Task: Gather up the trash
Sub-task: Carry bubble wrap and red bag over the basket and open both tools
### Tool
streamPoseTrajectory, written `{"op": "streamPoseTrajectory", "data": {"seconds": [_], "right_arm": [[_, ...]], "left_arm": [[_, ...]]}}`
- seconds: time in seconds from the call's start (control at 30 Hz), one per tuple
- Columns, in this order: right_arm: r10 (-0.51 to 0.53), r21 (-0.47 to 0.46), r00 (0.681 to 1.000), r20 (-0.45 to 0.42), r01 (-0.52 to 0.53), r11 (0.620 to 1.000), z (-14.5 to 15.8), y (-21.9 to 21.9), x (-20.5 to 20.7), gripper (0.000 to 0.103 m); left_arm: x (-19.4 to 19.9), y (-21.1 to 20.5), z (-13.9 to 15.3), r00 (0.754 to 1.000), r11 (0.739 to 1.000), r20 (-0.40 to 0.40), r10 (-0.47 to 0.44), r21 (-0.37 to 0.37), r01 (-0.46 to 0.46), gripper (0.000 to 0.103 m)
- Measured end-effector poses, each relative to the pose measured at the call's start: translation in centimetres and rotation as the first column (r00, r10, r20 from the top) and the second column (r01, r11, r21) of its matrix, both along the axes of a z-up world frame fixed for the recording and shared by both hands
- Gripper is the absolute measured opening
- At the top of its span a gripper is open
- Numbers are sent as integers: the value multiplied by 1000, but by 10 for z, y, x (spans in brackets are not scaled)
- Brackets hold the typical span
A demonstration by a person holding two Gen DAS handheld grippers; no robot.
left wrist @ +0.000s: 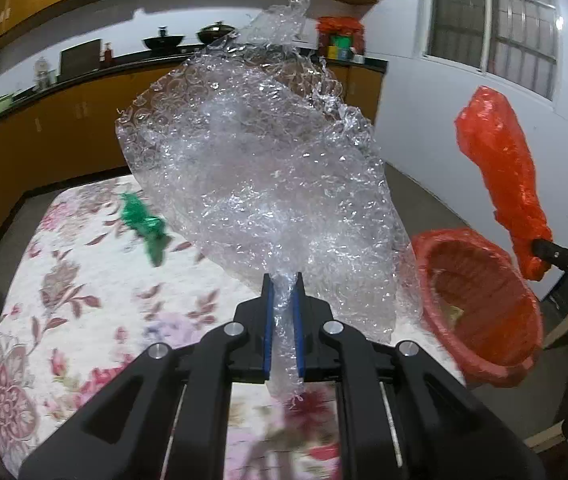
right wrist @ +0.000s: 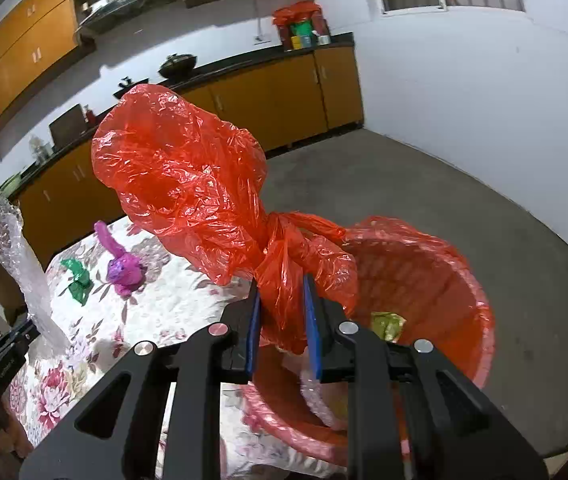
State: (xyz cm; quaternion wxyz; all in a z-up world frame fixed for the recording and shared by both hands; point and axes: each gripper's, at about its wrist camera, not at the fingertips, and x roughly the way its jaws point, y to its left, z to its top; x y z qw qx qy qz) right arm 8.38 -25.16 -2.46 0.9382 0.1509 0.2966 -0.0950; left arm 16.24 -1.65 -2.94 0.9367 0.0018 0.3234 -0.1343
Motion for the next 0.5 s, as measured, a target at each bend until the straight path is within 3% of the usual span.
{"op": "streamPoseTrajectory", "data": {"seconds": [0.5], "right_arm": [[-125,76,991,-49,128,989,-15,-50,-22,20]], "left_arm": [[-5,-90,-4,980,980,-32,-196,-37,195,10]]}}
